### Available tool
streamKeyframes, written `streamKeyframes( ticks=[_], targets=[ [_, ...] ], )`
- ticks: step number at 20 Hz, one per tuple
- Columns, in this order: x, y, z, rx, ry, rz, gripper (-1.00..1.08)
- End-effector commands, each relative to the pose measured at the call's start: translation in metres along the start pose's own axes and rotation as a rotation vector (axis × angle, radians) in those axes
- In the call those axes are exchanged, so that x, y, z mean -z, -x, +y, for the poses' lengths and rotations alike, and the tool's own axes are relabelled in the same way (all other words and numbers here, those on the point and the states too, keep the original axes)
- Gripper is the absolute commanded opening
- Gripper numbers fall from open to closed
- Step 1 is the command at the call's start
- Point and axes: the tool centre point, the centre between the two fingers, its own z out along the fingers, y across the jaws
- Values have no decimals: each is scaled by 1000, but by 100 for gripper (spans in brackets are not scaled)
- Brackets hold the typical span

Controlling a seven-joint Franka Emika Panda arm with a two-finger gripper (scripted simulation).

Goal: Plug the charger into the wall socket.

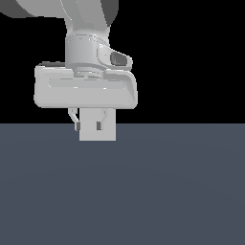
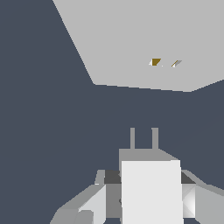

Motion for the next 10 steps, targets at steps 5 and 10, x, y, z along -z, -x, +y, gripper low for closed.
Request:
streamKeyframes(
  ticks=[5, 10],
  targets=[
    [6, -5, 4, -71, 7, -1, -100],
    [7, -6, 5, -82, 8, -1, -100]
  ],
)
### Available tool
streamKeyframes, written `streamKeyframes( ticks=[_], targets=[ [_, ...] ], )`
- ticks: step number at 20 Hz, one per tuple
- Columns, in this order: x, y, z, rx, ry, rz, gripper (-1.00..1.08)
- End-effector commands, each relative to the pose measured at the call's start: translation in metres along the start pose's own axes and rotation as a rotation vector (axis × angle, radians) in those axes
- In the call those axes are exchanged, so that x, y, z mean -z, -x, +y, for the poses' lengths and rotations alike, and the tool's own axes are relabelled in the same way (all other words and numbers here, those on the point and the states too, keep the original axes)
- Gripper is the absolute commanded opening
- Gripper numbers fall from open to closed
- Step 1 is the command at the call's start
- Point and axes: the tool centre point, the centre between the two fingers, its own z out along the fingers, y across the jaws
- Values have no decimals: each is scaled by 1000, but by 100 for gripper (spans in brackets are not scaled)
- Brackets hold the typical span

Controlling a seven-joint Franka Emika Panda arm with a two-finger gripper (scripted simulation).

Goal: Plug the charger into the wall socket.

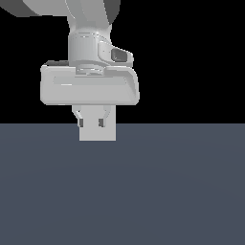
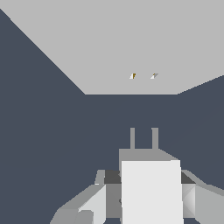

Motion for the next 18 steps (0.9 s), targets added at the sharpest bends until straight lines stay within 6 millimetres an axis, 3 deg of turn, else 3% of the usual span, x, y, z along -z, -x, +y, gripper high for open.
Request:
streamKeyframes(
  ticks=[1, 9, 18],
  targets=[
    [0, 0, 0, -3, 0, 0, -100],
    [0, -7, 0, -2, 0, 0, -100],
    [-3, -37, 0, -2, 0, 0, -100]
  ],
)
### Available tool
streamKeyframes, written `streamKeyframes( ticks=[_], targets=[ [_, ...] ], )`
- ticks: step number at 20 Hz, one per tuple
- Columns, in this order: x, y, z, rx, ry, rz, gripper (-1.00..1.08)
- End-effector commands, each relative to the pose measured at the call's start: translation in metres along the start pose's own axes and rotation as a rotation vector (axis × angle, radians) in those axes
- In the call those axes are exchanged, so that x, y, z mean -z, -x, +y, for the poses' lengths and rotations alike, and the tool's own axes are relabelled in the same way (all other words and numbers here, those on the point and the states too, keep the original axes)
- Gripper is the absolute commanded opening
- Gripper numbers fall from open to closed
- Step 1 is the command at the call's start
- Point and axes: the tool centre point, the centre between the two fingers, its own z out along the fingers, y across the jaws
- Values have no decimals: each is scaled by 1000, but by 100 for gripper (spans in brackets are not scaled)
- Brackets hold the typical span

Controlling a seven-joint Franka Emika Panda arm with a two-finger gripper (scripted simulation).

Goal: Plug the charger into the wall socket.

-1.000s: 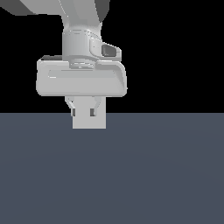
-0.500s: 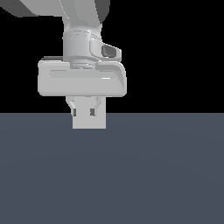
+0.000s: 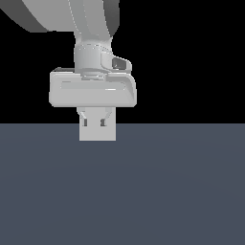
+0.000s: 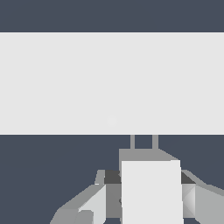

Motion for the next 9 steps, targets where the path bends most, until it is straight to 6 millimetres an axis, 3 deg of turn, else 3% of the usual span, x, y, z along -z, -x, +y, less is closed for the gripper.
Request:
streamKeyframes(
  ticks=[1, 9],
  targets=[
    [-1, -8, 0, 0, 0, 0, -100],
    [-1, -18, 0, 0, 0, 0, -100]
  ],
)
